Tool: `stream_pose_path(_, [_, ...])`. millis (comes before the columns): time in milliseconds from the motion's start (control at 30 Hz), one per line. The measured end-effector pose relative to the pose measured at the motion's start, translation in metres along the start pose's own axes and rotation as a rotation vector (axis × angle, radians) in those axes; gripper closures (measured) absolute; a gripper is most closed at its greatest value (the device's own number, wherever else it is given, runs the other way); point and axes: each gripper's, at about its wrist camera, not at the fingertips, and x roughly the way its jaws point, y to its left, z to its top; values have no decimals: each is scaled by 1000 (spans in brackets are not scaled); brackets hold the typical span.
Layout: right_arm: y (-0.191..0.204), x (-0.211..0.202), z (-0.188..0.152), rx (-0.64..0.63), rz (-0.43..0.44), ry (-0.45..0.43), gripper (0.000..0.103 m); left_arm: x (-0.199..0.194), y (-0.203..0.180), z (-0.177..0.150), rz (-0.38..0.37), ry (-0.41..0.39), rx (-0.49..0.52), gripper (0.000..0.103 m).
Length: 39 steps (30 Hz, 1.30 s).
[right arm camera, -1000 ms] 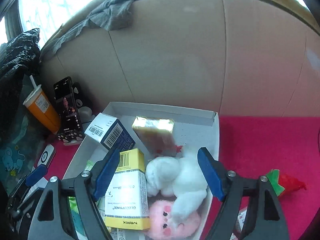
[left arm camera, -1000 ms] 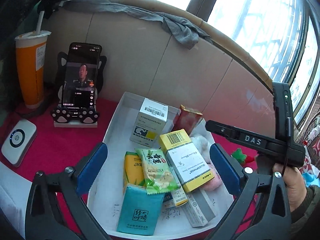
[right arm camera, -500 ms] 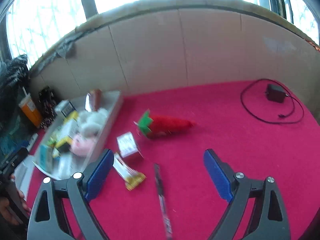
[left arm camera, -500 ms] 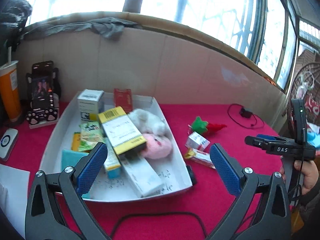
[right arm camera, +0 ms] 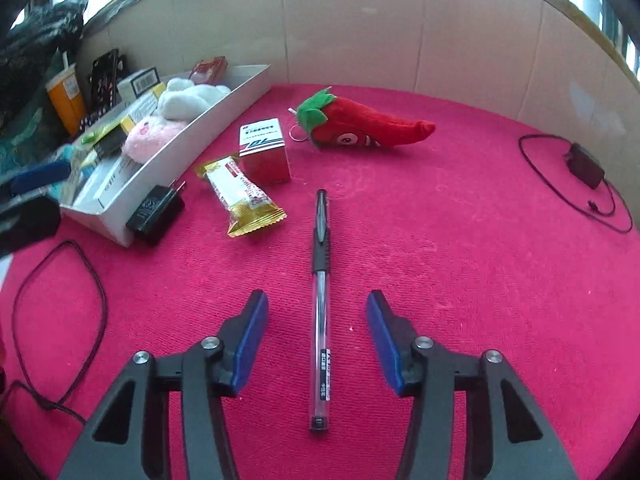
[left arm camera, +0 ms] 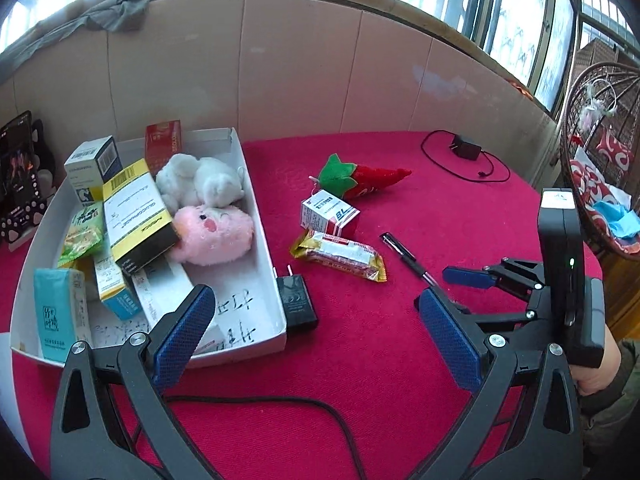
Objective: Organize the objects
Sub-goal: 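Grasp the black pen with the right gripper while the left grasps the snack bar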
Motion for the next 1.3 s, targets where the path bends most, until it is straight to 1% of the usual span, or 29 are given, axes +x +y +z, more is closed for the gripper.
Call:
stream_pose_path(33, [4,2,0,-22,-6,-5,59,5,-4,5,7,12,18,0])
stream_pose_path(67, [5,2,0,-29,7,-6,63,12,-9,10,16,28,40,0])
stream_pose_path(100, [4,1,-1,-31,8,-6,72,18,-14,15,16,40,61,0])
stream_pose_path(133, [4,-1,-1,-38,8,-8,95,24,-18,19,9,49,75,0])
stream_pose_path(167, [1,-3,-4,-35,13,-9,96,30,-22,22,2,61,87,0])
stream_pose_path(267, [-12,-10,-17,15,49,-29,97,51,-30,28,-3,101,120,0])
stream_pose_path(333, [-25,-16,-24,76,74,-41,97,63,-35,31,5,121,145,0])
stream_pose_path(433, [-46,-24,-34,174,86,-65,97,82,-40,35,27,158,191,0])
stream_pose_path(533, [-62,-22,-35,256,123,-61,97,101,-38,38,42,215,188,0])
stream_pose_path(633, [-64,-21,-35,265,141,-61,96,114,-37,39,47,247,185,0])
stream_pose_path(733, [-66,-21,-34,261,156,-61,96,127,-39,36,60,303,214,0])
stream_pose_path(800, [-69,-21,-36,274,169,-61,96,132,-44,35,79,313,253,0])
stream_pose_path(833, [-71,-20,-36,284,178,-61,96,135,-45,34,77,325,254,0])
stream_pose_path(867, [-73,-20,-37,295,185,-61,96,137,-44,33,70,331,244,0])
stream_pose_path(900, [-75,-19,-37,304,193,-62,96,136,-44,32,64,318,242,1])
stream_pose_path(933, [-76,-18,-37,310,197,-62,96,135,-44,31,60,313,246,3])
stream_pose_path(967, [-76,-18,-37,314,198,-63,96,134,-44,30,46,308,248,9])
stream_pose_path(1033, [-77,-18,-38,317,197,-64,96,130,-44,28,16,307,250,17])
stream_pose_path(1100, [-76,-18,-38,319,198,-64,96,127,-44,26,17,302,260,21])
stream_pose_path(1167, [-76,-18,-38,319,197,-64,96,121,-45,23,19,284,276,28])
stream_pose_path(1300, [-77,-18,-38,323,196,-64,96,108,-46,15,3,251,266,30])
